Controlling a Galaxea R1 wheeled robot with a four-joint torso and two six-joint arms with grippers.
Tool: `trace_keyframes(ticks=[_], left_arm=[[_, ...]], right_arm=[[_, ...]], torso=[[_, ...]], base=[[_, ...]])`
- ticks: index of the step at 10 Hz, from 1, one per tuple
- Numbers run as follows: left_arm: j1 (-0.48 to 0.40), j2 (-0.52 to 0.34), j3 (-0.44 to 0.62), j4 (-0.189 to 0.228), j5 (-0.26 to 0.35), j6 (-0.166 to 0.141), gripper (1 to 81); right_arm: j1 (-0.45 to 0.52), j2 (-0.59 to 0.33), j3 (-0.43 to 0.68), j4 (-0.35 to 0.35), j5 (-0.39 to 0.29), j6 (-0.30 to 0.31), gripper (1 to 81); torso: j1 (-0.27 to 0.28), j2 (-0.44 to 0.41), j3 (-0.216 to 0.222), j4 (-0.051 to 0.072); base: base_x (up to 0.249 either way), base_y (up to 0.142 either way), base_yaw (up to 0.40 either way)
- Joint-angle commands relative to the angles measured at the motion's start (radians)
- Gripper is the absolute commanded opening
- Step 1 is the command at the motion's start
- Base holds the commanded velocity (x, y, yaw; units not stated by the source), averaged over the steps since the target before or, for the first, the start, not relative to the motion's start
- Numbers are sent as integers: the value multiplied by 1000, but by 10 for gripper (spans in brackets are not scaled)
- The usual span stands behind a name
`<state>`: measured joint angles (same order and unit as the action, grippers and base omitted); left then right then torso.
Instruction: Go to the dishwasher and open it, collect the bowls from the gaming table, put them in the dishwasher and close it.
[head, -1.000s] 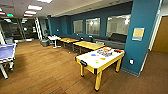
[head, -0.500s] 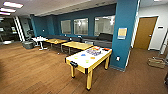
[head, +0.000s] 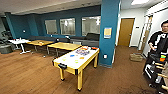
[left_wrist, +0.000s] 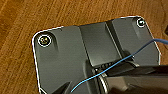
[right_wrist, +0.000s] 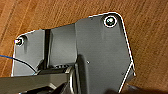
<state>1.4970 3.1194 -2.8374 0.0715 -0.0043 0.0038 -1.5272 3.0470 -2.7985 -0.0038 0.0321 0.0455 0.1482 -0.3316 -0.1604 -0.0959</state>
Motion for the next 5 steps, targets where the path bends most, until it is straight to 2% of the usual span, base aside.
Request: trace_keyframes(ticks=[1,3,5], left_arm=[[-56,4,-4,10,49,8,811],[-54,4,-4,8,49,8,811],[-56,4,-4,8,49,8,811]], right_arm=[[54,2,-1,-2,-49,-1,811],[54,2,-1,-2,-49,-1,811],[55,2,-1,-2,-49,-1,811]], torso=[[0,0,0,0],[0,0,0,0],[0,0,0,0]], base=[[0,0,-357],[0,0,-321],[0,0,-155]])
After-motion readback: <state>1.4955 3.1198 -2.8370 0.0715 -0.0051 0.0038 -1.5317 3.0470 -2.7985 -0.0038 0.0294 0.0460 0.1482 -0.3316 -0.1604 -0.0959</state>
